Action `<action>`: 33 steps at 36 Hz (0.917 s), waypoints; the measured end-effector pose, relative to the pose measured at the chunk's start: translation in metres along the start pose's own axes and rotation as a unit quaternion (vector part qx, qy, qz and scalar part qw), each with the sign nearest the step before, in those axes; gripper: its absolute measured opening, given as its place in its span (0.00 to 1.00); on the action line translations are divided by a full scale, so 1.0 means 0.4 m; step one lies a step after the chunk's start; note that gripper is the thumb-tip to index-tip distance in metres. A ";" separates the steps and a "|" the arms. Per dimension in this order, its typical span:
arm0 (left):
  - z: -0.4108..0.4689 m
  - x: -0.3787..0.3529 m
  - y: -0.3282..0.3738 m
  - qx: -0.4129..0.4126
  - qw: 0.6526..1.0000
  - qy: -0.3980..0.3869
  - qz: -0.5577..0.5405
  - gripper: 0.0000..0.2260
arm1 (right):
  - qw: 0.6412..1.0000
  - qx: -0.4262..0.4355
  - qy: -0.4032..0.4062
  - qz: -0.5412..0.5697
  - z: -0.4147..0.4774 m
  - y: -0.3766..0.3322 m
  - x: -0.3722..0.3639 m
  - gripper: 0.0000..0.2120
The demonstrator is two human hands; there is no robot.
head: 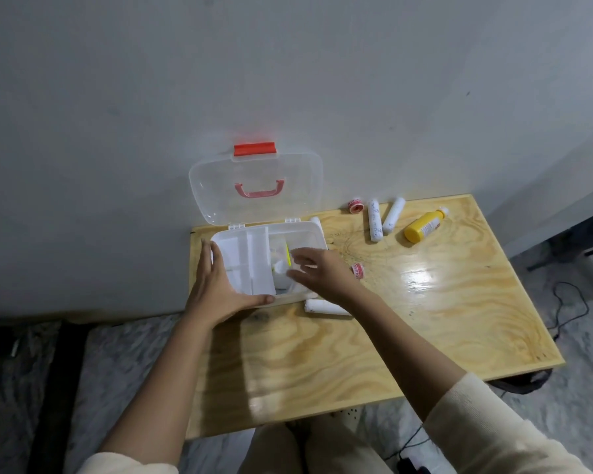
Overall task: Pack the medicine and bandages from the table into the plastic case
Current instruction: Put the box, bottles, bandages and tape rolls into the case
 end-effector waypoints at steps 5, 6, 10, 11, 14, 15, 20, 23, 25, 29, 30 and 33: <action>0.004 -0.004 0.003 0.015 1.000 0.013 -0.001 0.69 | 0.979 -0.008 0.178 0.103 -0.038 0.071 0.104 0.11; 0.006 -0.005 0.003 0.018 1.000 0.015 -0.003 0.70 | 0.969 -0.024 0.219 0.111 -0.039 0.096 0.128 0.11; 0.020 -0.015 -0.004 0.028 0.999 0.032 -0.010 0.70 | 0.902 -0.141 0.379 0.150 -0.033 0.214 0.237 0.12; 0.023 -0.017 -0.005 0.033 0.999 0.035 -0.011 0.70 | 0.878 -0.172 0.413 0.168 -0.027 0.251 0.263 0.13; 0.029 -0.023 -0.008 0.038 0.998 0.047 -0.010 0.70 | 0.813 -0.262 0.473 0.214 0.000 0.347 0.331 0.19; 0.031 -0.025 -0.009 0.038 0.998 0.050 -0.011 0.69 | 0.796 -0.295 0.476 0.231 0.009 0.369 0.349 0.21; 0.040 -0.033 -0.022 0.042 0.997 0.065 -0.019 0.69 | 0.761 -0.403 0.417 0.292 0.055 0.433 0.405 0.29; 0.040 -0.036 -0.021 0.039 0.996 0.070 -0.030 0.69 | 0.772 -0.417 0.378 0.295 0.072 0.433 0.413 0.26; 0.041 -0.035 -0.020 0.037 0.996 0.070 -0.037 0.70 | 0.780 -0.422 0.351 0.298 0.074 0.428 0.405 0.23; 0.031 -0.029 -0.010 0.038 0.996 0.062 -0.060 0.74 | 0.790 -0.401 0.350 0.303 0.055 0.417 0.360 0.19; 0.027 -0.028 -0.007 0.036 0.996 0.061 -0.063 0.74 | 0.791 -0.393 0.356 0.304 0.048 0.414 0.347 0.19; 0.023 -0.027 -0.002 0.029 0.996 0.057 -0.061 0.71 | 0.794 -0.357 0.375 0.319 0.027 0.391 0.313 0.20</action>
Point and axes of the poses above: each hand's wrist, its own z-axis towards the middle knuckle, its own x-axis out of the back of the hand, y = z × x, the point moved 1 cm from there along z, towards the middle knuckle, and after that the axes turned 12 degrees about -y, right-handed, at the moved point
